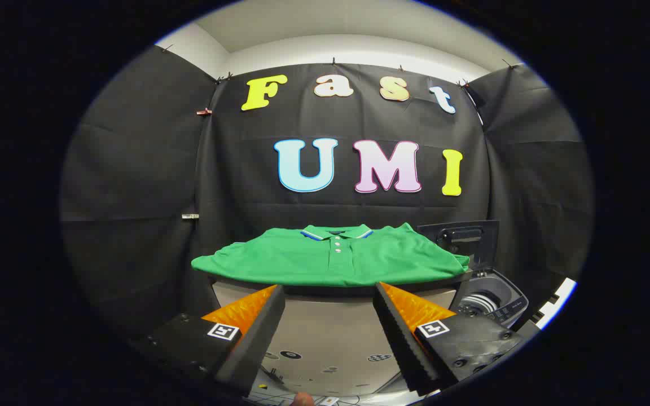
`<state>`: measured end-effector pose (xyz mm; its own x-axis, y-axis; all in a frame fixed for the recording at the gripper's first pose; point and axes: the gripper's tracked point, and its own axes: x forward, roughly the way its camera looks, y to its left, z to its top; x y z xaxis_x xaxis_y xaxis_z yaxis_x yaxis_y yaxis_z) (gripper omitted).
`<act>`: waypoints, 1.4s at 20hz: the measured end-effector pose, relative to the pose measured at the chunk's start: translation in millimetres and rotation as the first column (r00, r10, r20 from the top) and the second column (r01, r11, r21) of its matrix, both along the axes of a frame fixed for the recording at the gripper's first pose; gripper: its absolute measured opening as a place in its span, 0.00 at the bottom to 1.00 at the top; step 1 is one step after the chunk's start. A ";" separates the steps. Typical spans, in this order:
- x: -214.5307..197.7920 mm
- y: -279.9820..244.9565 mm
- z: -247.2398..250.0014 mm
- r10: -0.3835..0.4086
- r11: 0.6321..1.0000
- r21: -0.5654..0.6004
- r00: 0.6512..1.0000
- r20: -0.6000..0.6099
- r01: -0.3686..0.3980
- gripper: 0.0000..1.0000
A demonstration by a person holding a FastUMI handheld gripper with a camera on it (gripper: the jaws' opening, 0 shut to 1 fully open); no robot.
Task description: Put the clothes into the washing machine and then close the washing machine lid.
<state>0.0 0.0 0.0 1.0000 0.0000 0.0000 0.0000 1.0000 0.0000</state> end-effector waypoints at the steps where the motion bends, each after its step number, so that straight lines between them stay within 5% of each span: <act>1: 0.3 0.1 -0.1 0.000 1.000 0.009 1.000 -0.003 0.000 0.98; 28: 14.1 -12.4 14.7 -0.038 0.998 0.047 0.999 0.012 0.037 0.99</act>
<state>14.1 -12.4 14.7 0.9992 -0.0380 0.0121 0.0374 0.9982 0.0473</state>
